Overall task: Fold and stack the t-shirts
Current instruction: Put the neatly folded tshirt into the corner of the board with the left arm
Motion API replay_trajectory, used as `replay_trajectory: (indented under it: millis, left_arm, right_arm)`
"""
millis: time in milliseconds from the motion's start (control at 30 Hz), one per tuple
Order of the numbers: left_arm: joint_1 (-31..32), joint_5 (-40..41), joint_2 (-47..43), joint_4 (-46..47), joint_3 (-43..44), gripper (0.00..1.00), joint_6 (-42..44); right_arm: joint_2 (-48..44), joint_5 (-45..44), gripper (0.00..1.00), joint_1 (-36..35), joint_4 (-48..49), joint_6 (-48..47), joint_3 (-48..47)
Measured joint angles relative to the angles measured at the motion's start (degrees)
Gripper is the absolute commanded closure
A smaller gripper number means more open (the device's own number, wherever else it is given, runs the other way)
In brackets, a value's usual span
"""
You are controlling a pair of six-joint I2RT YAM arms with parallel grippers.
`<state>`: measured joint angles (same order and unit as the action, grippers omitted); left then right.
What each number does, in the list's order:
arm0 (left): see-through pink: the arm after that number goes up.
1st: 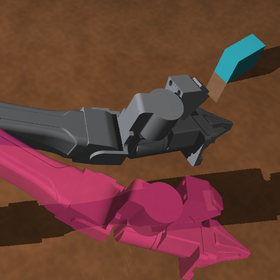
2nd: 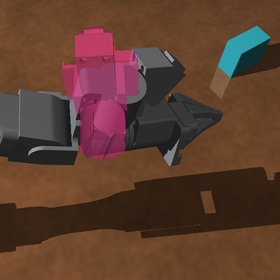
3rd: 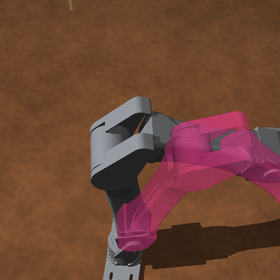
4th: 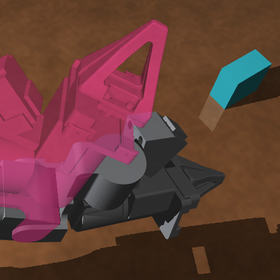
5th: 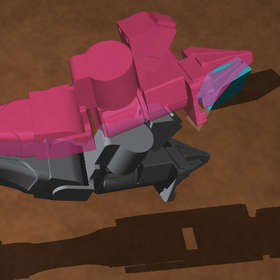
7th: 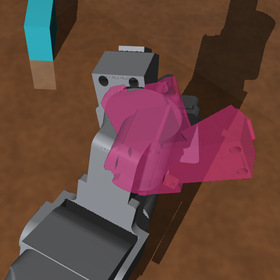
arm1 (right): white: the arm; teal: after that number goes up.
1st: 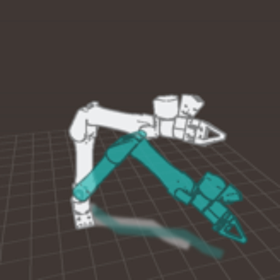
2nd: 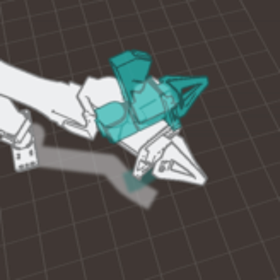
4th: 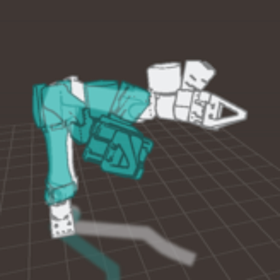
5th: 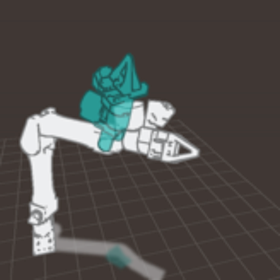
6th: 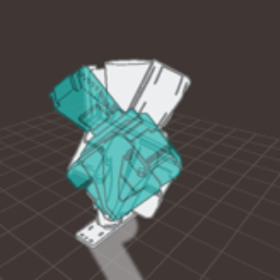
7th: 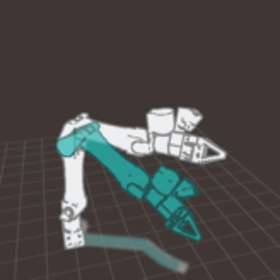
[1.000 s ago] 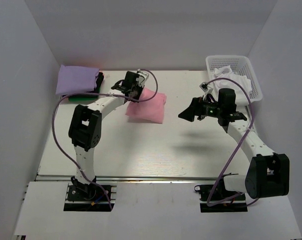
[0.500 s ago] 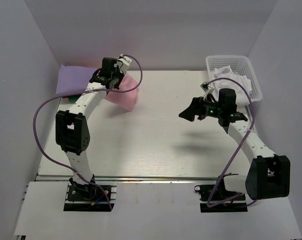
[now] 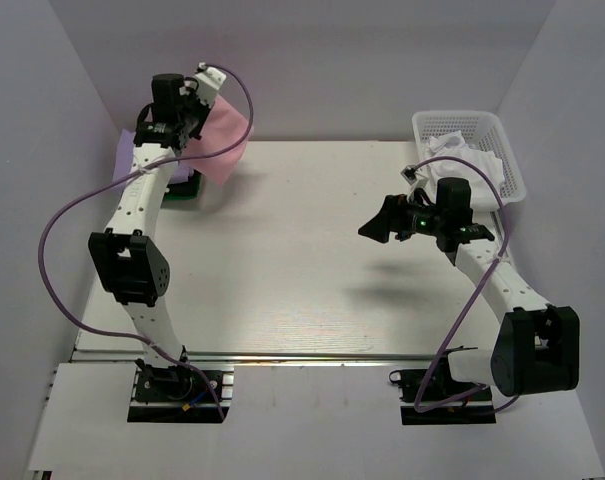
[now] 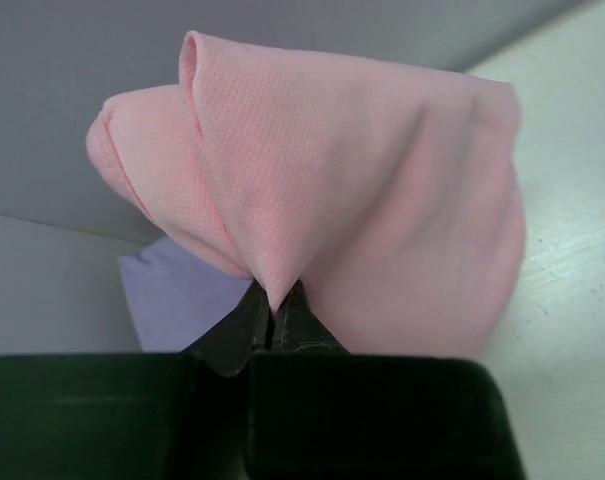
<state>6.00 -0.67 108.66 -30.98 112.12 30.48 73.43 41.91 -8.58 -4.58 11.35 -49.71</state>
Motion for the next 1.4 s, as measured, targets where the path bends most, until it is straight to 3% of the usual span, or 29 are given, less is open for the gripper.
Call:
replay_trajectory:
  millis: [167,533,867,1300,1333,1367,1400]
  left_arm:
    - [-3.02,-0.28,0.00,-0.28,4.31,1.00,0.15]
    - [-9.88,-0.02,1.79,-0.35,4.50,1.00,-2.03]
    - [-13.79,-1.20,11.30,0.83,8.76,1.00,-6.93]
    - [-17.51,7.02,14.58,3.48,9.40,1.00,-12.83]
    - [-17.57,7.39,14.91,3.80,9.40,0.87,-12.94]
    - [-17.70,7.82,15.37,4.07,9.40,0.68,-12.98]
    - [-17.79,8.72,15.74,4.39,9.40,0.40,-13.18]
  right_arm:
    - [0.81,-0.04,0.10,0.00,-0.02,0.20,0.00]
    - [1.57,0.00,0.10,0.22,0.07,1.33,-0.52]
    - [1.73,-0.83,0.10,0.22,0.13,2.21,-0.55]
    - [2.19,-1.44,0.10,0.22,0.63,3.21,-1.20]
    - [2.43,-1.44,0.10,0.22,0.68,3.26,-1.20]
    - [2.73,-1.44,0.10,0.22,0.79,3.39,-1.20]
    - [3.02,-1.42,0.10,0.22,0.92,3.48,-1.20]
